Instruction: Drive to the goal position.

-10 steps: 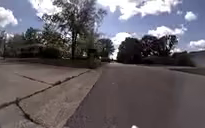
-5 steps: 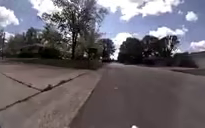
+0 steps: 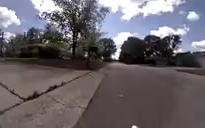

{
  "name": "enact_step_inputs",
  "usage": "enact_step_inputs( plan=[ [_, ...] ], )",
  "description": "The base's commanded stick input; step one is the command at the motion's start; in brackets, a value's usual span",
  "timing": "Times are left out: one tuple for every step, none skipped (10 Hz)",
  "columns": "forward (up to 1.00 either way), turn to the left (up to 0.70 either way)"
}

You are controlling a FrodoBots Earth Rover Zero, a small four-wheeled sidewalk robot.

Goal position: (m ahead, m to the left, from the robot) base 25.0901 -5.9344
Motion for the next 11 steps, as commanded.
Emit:
enact_step_inputs(
  plan=[
    [0.85, -0.25],
    [0.85, -0.34],
    [0.85, -0.34],
    [0.85, -0.34],
    [0.85, -0.34],
    [0.85, -0.34],
    [0.85, -0.29],
    [0.85, 0.00],
    [0.85, 0.00],
    [0.85, 0.00],
    [0.85, 0.00]
  ],
)
